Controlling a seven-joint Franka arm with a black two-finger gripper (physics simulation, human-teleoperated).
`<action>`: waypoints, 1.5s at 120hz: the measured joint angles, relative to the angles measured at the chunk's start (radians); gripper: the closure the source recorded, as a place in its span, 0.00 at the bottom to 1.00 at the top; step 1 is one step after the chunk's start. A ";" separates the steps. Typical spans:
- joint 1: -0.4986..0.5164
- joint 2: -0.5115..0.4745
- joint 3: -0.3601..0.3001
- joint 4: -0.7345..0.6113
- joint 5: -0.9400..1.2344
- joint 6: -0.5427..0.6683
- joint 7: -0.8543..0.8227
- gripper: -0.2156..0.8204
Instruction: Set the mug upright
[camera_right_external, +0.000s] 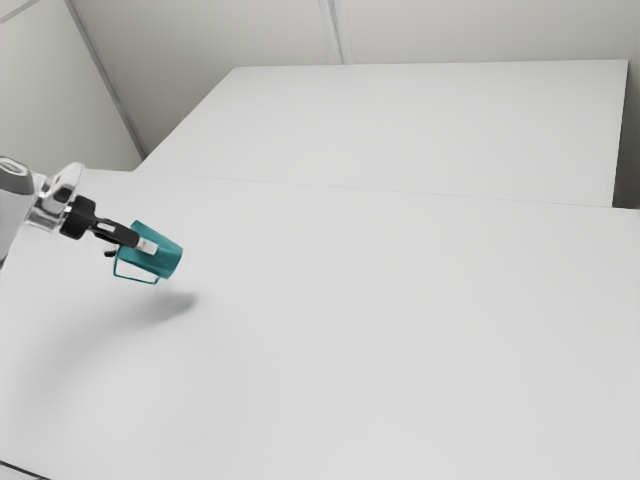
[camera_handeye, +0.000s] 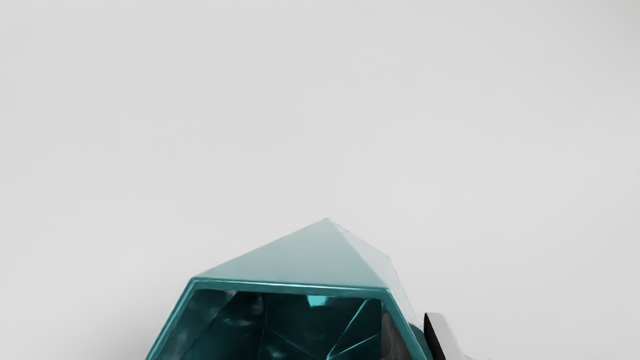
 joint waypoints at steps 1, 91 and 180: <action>-0.004 -0.006 0.000 0.000 0.006 0.000 -0.003 0.95; -0.435 -0.196 0.082 0.012 0.603 0.004 -0.471 0.96; -0.452 -0.276 -0.082 -0.185 0.799 0.150 -0.958 0.96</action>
